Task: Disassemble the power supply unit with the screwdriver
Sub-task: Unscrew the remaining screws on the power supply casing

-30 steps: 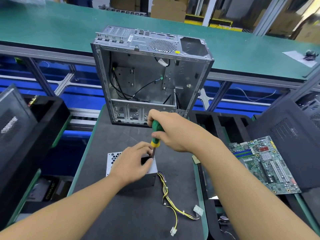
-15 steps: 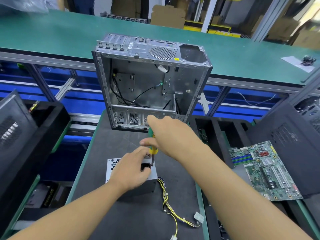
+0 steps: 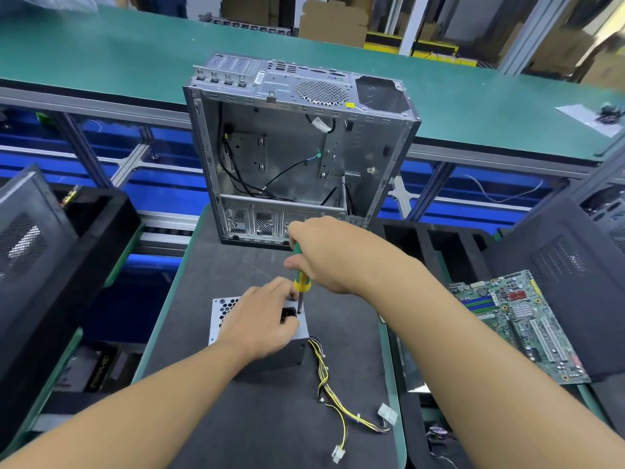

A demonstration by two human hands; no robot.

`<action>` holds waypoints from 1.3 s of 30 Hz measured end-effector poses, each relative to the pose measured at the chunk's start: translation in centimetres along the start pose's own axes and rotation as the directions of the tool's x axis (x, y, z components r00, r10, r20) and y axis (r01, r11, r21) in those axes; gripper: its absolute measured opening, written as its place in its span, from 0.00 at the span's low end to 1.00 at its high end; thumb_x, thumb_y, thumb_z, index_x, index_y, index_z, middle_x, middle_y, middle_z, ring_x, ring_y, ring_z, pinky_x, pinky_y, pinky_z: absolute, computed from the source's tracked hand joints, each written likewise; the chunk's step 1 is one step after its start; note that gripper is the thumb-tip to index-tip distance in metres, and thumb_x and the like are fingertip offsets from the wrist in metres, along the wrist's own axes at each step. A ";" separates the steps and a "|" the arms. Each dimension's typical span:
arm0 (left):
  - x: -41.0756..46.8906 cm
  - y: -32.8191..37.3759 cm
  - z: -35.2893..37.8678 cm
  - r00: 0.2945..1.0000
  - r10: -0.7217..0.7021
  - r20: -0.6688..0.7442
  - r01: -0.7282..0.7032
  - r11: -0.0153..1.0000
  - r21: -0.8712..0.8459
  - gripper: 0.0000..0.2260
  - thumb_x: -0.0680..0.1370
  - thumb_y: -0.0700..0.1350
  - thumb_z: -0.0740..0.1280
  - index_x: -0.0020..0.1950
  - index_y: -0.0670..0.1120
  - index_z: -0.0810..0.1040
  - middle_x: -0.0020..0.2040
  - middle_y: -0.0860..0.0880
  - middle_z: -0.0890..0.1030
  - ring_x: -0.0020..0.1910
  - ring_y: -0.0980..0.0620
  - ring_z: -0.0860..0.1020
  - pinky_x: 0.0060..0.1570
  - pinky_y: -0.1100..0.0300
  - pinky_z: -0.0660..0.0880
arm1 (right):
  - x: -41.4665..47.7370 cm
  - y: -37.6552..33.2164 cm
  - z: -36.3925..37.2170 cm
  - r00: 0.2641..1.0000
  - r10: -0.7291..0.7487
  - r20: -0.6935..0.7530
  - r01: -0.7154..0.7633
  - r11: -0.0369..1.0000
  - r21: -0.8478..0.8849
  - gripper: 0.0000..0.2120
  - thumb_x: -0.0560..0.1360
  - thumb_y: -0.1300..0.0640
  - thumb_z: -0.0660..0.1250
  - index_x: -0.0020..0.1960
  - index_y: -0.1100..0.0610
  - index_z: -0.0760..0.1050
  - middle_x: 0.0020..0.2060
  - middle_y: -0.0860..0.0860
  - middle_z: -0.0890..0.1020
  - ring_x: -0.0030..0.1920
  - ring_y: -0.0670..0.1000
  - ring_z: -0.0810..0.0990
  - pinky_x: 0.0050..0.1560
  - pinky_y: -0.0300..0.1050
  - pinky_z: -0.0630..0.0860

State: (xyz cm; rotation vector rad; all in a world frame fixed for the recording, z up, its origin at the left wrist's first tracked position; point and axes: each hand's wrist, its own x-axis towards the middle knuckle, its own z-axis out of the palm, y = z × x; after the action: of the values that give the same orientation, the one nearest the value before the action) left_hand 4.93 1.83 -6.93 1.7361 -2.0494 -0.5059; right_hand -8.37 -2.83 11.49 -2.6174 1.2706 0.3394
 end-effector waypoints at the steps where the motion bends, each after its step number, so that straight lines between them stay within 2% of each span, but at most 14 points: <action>1: 0.0 0.0 0.0 1.000 -0.004 0.005 0.004 1.000 0.003 0.10 0.70 0.50 0.59 0.49 0.61 0.63 0.41 0.66 0.66 0.40 0.49 0.67 0.34 0.62 0.57 | 0.1 -0.1 0.0 1.000 -0.001 -0.011 0.000 1.000 -0.025 0.16 0.81 0.45 0.60 0.58 0.58 0.69 0.49 0.54 0.74 0.48 0.56 0.74 0.43 0.49 0.69; 5: -0.1 0.0 0.0 0.999 -0.025 0.023 0.025 1.000 0.003 0.11 0.71 0.52 0.60 0.48 0.61 0.61 0.40 0.63 0.66 0.40 0.48 0.68 0.33 0.59 0.57 | -0.1 -0.5 -0.5 0.998 -0.009 -0.062 0.005 0.997 -0.072 0.15 0.81 0.44 0.61 0.49 0.56 0.68 0.32 0.49 0.66 0.29 0.49 0.67 0.28 0.44 0.59; 7: -0.2 0.1 0.0 0.999 -0.026 0.021 0.026 1.000 0.014 0.10 0.70 0.52 0.59 0.49 0.60 0.63 0.42 0.61 0.67 0.39 0.49 0.67 0.34 0.62 0.57 | -0.2 -0.8 -0.8 0.998 -0.019 -0.065 0.013 0.996 -0.090 0.16 0.81 0.43 0.61 0.46 0.56 0.66 0.30 0.49 0.66 0.27 0.47 0.66 0.26 0.43 0.57; 8: -0.1 0.1 0.0 0.999 -0.029 0.025 0.028 0.999 0.017 0.10 0.70 0.53 0.59 0.51 0.58 0.65 0.44 0.60 0.69 0.39 0.49 0.68 0.34 0.63 0.57 | -0.2 -0.9 -0.9 0.998 -0.022 -0.062 0.016 0.995 -0.098 0.16 0.81 0.43 0.60 0.46 0.56 0.66 0.30 0.49 0.66 0.27 0.47 0.65 0.26 0.43 0.57; 11: 0.0 0.1 0.0 0.998 -0.043 0.041 0.042 0.999 0.027 0.14 0.70 0.53 0.58 0.55 0.57 0.68 0.50 0.60 0.73 0.41 0.48 0.69 0.38 0.56 0.60 | -0.2 -1.1 -1.0 0.998 -0.012 -0.057 0.007 0.995 -0.101 0.17 0.81 0.43 0.60 0.45 0.56 0.65 0.30 0.50 0.66 0.28 0.48 0.65 0.26 0.43 0.57; 17: 0.0 0.1 0.0 0.997 -0.060 0.051 0.058 0.997 0.044 0.14 0.70 0.53 0.59 0.55 0.56 0.68 0.47 0.62 0.66 0.41 0.48 0.68 0.37 0.55 0.59 | -0.2 -0.9 -1.2 0.998 0.015 -0.054 -0.021 0.992 -0.124 0.19 0.81 0.42 0.59 0.40 0.56 0.66 0.28 0.50 0.67 0.27 0.48 0.66 0.26 0.43 0.58; 21: 0.0 0.1 0.0 0.998 -0.054 0.043 0.053 0.998 0.037 0.13 0.69 0.53 0.58 0.53 0.55 0.68 0.46 0.60 0.67 0.38 0.53 0.66 0.35 0.61 0.59 | -0.4 -1.3 -1.3 0.998 0.058 -0.029 -0.061 0.991 -0.119 0.23 0.81 0.41 0.58 0.35 0.55 0.58 0.31 0.51 0.65 0.28 0.48 0.64 0.26 0.43 0.57; 24: 0.1 0.1 0.0 0.997 -0.060 0.055 0.058 0.998 0.037 0.13 0.70 0.53 0.58 0.54 0.56 0.67 0.49 0.60 0.71 0.40 0.50 0.68 0.38 0.57 0.60 | -0.3 -1.5 -1.4 0.997 0.069 -0.023 -0.071 0.992 -0.103 0.23 0.81 0.42 0.58 0.35 0.55 0.56 0.32 0.51 0.64 0.28 0.49 0.63 0.26 0.44 0.57; 27: 0.0 0.1 0.1 0.997 -0.062 0.054 0.060 0.998 0.033 0.11 0.70 0.53 0.59 0.52 0.57 0.66 0.48 0.61 0.71 0.39 0.54 0.68 0.36 0.61 0.59 | -0.3 -1.2 -0.8 0.995 0.096 -0.034 -0.098 0.994 -0.054 0.21 0.82 0.43 0.57 0.38 0.57 0.61 0.33 0.51 0.64 0.31 0.53 0.67 0.27 0.45 0.57; 29: 0.1 0.2 0.0 0.996 -0.065 0.053 0.064 0.998 0.026 0.10 0.70 0.52 0.60 0.50 0.59 0.64 0.48 0.63 0.68 0.38 0.60 0.66 0.35 0.67 0.58 | -0.3 -1.0 -0.4 0.988 0.141 -0.058 -0.145 0.988 -0.058 0.22 0.80 0.38 0.56 0.45 0.57 0.63 0.34 0.50 0.63 0.37 0.55 0.68 0.27 0.45 0.57; 31: 0.0 0.2 0.0 0.997 -0.063 0.051 0.062 0.998 0.021 0.11 0.71 0.51 0.61 0.50 0.60 0.63 0.49 0.63 0.69 0.39 0.63 0.65 0.36 0.67 0.59 | -0.2 -0.7 -0.3 0.980 0.170 -0.102 -0.181 0.976 -0.117 0.25 0.78 0.33 0.53 0.48 0.57 0.62 0.34 0.50 0.64 0.37 0.56 0.69 0.28 0.46 0.58; 33: 0.0 0.3 0.0 0.998 -0.050 0.042 0.049 0.999 0.023 0.10 0.71 0.51 0.62 0.51 0.58 0.66 0.49 0.63 0.69 0.38 0.65 0.66 0.38 0.68 0.60 | -0.1 -0.5 -0.1 0.984 0.137 -0.116 -0.153 0.979 -0.137 0.23 0.80 0.35 0.53 0.48 0.57 0.62 0.33 0.50 0.64 0.34 0.55 0.67 0.29 0.46 0.60; 35: 0.1 0.3 -0.1 0.998 -0.039 0.038 0.038 0.999 0.028 0.11 0.71 0.50 0.61 0.52 0.56 0.68 0.48 0.62 0.70 0.37 0.64 0.66 0.38 0.69 0.61 | 0.1 -0.4 0.2 0.994 0.056 -0.089 -0.063 0.995 -0.075 0.17 0.82 0.42 0.54 0.48 0.56 0.61 0.34 0.50 0.65 0.35 0.56 0.69 0.33 0.48 0.64; 39: 0.1 0.3 -0.1 0.999 -0.024 0.044 0.023 0.999 0.029 0.12 0.69 0.51 0.59 0.52 0.55 0.69 0.49 0.59 0.72 0.36 0.63 0.66 0.39 0.62 0.59 | 0.6 0.0 0.4 0.999 -0.035 -0.020 0.035 0.999 -0.037 0.11 0.83 0.48 0.55 0.48 0.55 0.61 0.36 0.51 0.69 0.41 0.58 0.73 0.39 0.50 0.68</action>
State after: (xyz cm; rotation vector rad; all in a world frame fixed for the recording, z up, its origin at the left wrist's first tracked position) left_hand 4.71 1.83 -6.65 1.7827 -2.0782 -0.5289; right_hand -8.06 -3.18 10.96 -2.6771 1.2346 0.3343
